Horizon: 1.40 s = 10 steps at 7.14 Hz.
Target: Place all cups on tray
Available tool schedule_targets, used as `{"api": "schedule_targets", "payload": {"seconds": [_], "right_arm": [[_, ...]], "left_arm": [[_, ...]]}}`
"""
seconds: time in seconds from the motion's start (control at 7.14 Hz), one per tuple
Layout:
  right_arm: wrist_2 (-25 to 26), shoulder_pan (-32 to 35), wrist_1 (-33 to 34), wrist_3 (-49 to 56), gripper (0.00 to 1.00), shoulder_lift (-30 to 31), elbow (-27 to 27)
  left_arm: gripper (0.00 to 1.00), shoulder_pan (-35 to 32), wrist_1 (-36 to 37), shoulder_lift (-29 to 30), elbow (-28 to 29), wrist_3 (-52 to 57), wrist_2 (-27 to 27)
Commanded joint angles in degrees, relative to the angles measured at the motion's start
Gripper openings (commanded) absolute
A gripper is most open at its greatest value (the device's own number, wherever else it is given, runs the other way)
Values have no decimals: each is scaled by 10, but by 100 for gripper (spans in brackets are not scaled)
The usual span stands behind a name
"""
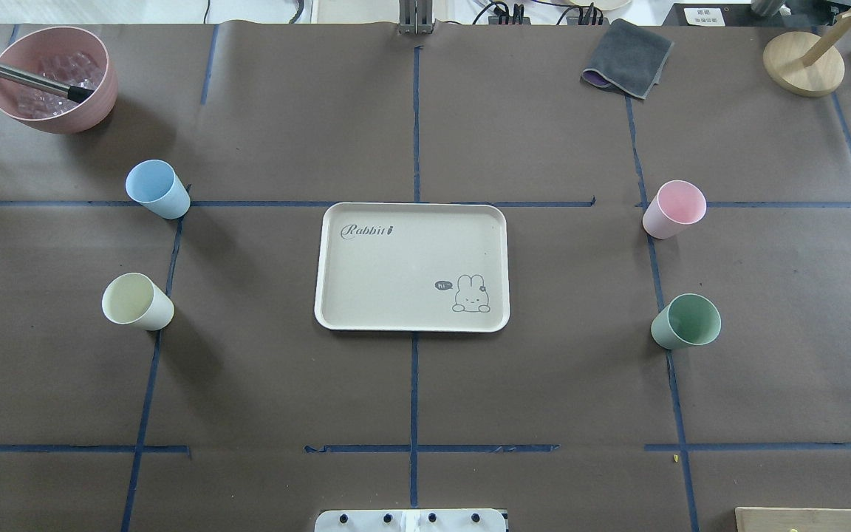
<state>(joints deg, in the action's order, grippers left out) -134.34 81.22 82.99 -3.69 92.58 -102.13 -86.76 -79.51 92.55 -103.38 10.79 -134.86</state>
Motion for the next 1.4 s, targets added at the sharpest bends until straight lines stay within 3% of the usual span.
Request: {"api": "schedule_targets", "payload": {"seconds": [0.0, 0.28, 0.56, 1.26], "right_arm": [[1, -63, -16, -110, 100, -69, 20], [3, -114, -38, -240, 99, -113, 37], [34, -184, -142, -356, 99, -170, 103], [88, -249, -146, -356, 99, -166, 131]], "left_arm": [[100, 19, -38, 2, 11, -4, -2], [100, 20, -70, 1, 8, -83, -3], [100, 26, -86, -2, 9, -97, -3], [100, 29, -86, -1, 10, -97, -3]]}}
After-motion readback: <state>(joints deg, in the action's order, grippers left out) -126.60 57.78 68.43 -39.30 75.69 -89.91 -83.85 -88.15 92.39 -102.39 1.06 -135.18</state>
